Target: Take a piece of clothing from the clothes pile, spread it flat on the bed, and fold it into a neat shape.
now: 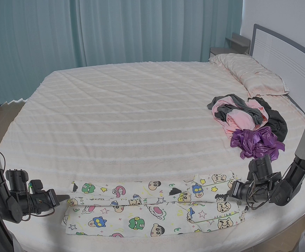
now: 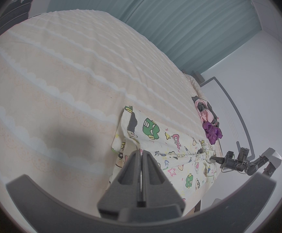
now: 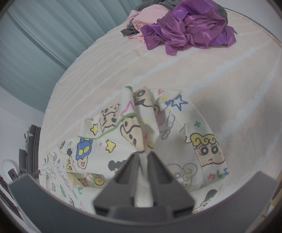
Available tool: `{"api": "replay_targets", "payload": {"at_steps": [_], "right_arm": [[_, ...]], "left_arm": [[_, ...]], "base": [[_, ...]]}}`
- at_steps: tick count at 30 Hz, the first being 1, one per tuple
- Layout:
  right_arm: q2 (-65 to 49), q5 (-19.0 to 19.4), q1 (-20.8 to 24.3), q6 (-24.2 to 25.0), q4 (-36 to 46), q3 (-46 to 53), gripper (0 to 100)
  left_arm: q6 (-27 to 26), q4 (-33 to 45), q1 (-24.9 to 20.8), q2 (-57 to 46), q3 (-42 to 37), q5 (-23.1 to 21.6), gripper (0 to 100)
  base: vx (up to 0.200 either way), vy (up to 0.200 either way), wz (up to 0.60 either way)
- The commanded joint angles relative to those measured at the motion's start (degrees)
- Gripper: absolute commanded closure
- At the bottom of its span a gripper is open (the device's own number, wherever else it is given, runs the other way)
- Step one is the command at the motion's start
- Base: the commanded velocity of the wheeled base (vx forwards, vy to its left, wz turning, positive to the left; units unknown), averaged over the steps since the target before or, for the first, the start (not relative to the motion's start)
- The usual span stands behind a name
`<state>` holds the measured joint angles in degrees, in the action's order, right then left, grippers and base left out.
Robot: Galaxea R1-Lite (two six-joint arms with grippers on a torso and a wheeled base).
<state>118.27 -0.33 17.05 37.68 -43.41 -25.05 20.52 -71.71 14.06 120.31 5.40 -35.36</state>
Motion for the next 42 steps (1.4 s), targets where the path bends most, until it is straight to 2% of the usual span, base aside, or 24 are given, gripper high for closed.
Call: {"api": "replay_targets", "payload": {"at_steps": [1,5,11,15,17,21,23,30,36,42], "right_arm": [[0.8,0.1,0.2,0.0,0.0,0.3,0],[-2.3,0.0,-0.1,-0.1,0.4,0.9,0],[-9.5,0.0,-2.1,0.0,0.8,3.4,0],[-12.3,0.5,-3.4,0.7,0.2,5.8,0],[-12.3,0.8,-3.6,1.9,0.0,6.7,0],[-11.9,2.1,-3.9,3.2,-0.2,8.4,0],[-12.5,3.2,-4.0,3.2,-0.2,9.1,0],[-13.2,3.7,-4.0,3.2,-0.4,10.6,0],[-13.5,3.9,-3.4,3.2,-3.5,12.0,0],[-13.0,3.9,-3.4,3.2,-5.5,12.7,0]], "left_arm": [[0.0,0.0,0.0,0.2,-0.1,-0.1,0],[0.0,0.0,0.4,0.0,-1.1,0.1,0],[0.4,0.0,4.3,-2.6,-1.5,0.1,0],[0.8,0.2,4.5,-5.4,-1.1,0.5,0],[0.8,0.3,3.4,-5.7,-0.6,2.3,0],[0.8,1.7,-4.0,-4.9,1.7,12.9,0],[0.8,2.2,-7.7,-3.9,2.5,15.6,0],[-0.5,2.9,-12.8,0.5,4.0,16.2,0],[-5.5,3.1,-13.1,5.1,4.1,20.1,0],[-5.8,2.6,-13.8,5.4,3.0,20.2,0]], "base": [[0.0,0.0,0.0],[0.0,0.0,0.0],[0.0,0.0,0.0],[0.0,0.0,0.0],[0.0,0.0,0.0],[0.0,0.0,0.0],[0.0,0.0,0.0],[0.0,0.0,0.0],[0.0,0.0,0.0],[0.0,0.0,0.0]]}}
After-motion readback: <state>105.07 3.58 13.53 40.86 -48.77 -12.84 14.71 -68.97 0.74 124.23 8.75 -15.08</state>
